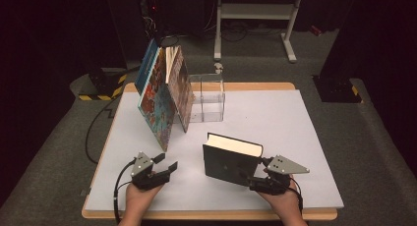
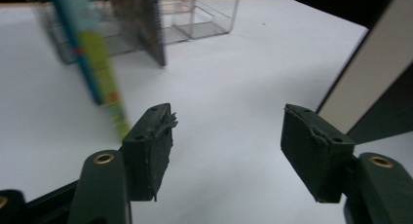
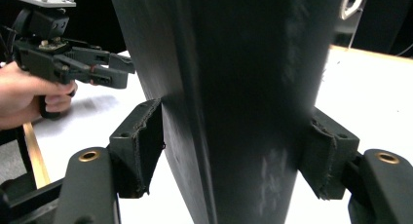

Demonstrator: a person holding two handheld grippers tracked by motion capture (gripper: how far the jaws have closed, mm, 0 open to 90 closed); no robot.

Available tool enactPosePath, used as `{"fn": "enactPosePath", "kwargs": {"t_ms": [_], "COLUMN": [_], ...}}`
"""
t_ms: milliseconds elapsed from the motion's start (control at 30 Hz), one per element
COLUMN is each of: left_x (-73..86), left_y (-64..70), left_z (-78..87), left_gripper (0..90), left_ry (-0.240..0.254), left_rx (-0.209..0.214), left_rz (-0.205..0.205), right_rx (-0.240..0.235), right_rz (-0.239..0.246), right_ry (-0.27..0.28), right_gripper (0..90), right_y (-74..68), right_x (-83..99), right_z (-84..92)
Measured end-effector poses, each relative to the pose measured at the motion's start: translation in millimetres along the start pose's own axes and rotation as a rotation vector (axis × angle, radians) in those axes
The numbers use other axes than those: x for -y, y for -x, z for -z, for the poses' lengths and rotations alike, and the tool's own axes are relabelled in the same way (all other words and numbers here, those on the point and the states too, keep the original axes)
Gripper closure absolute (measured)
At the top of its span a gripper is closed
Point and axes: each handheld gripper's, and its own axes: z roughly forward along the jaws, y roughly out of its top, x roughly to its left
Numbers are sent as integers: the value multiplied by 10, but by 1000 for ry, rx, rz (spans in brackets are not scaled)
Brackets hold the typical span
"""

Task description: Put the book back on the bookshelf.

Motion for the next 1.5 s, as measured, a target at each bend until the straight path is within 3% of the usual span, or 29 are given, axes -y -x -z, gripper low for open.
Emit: {"fn": "enactPosePath", "kwargs": {"t_ms": [133, 267, 333, 500, 600, 733, 900, 1033, 1267, 1400, 1500], "left_x": [24, 46, 67, 88, 89, 91, 93, 93, 93, 94, 94], "left_y": [-154, -222, -233, -237, -229, -239, -249, -256, -270, -277, -279], "left_z": [133, 183, 181, 150, 164, 163, 161, 155, 164, 172, 172], "left_gripper": [331, 294, 277, 263, 264, 265, 265, 265, 265, 266, 266], "left_ry": [-3, -56, -74, -94, -80, -80, -83, -88, -81, -76, -76], "left_rx": [-68, -170, -200, -206, -211, -210, -201, -200, -197, -191, -190], "left_rz": [-14, -63, -78, -66, -74, -61, -58, -49, -36, -31, -30], "right_rx": [-20, -48, -66, -104, -103, -134, -160, -147, -114, -39, 40], "right_rz": [13, 7, 10, 28, 51, 71, 107, 137, 104, 100, 55], "right_ry": [-2, 16, 22, 17, 7, 5, 6, 1, 20, 44, 76], "right_gripper": [309, 310, 307, 328, 347, 389, 527, 535, 538, 539, 539], "right_y": [2, 30, 42, 51, 41, 48, 36, -25, -84, -104, -1], "right_x": [-77, -151, -192, -229, -227, -224, -209, -219, -222, -279, -287], "right_z": [-8, -4, -13, -76, -81, -63, -37, -38, -48, -28, 16]}}
